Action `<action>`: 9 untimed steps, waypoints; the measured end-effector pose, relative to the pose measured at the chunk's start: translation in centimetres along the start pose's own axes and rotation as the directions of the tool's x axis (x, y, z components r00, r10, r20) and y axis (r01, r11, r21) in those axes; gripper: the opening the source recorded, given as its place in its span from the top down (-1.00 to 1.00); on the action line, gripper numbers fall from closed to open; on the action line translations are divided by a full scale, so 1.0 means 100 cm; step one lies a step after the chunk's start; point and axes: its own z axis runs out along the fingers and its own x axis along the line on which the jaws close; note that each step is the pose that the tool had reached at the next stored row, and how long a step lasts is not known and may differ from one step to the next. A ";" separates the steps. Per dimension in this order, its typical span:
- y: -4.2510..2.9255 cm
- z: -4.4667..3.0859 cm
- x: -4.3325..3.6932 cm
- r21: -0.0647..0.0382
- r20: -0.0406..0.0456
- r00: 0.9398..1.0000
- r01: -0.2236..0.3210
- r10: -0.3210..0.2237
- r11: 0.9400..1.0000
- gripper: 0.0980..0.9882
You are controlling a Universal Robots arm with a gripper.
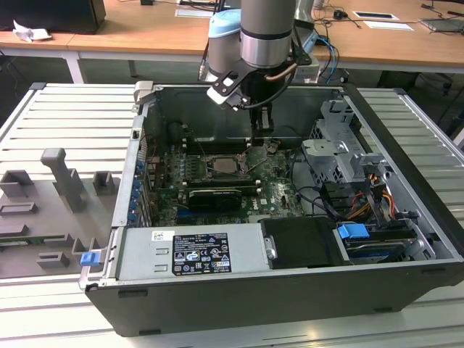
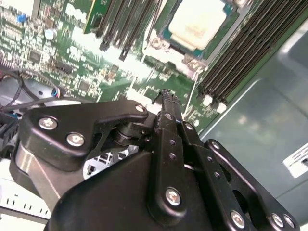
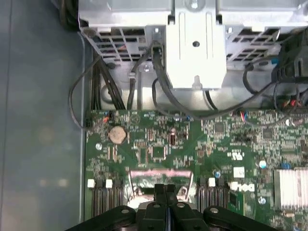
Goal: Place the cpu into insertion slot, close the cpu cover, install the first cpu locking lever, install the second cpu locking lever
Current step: 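Close the cpu cover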
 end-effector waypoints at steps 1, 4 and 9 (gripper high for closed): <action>0.0058 0.0005 0.0001 0.001 0.000 1.000 0.000 0.000 1.000 0.98; 0.0111 0.0009 0.0001 0.002 0.000 1.000 0.000 0.000 1.000 0.98; 0.0168 0.0014 0.0001 0.002 0.000 1.000 0.000 0.000 1.000 0.98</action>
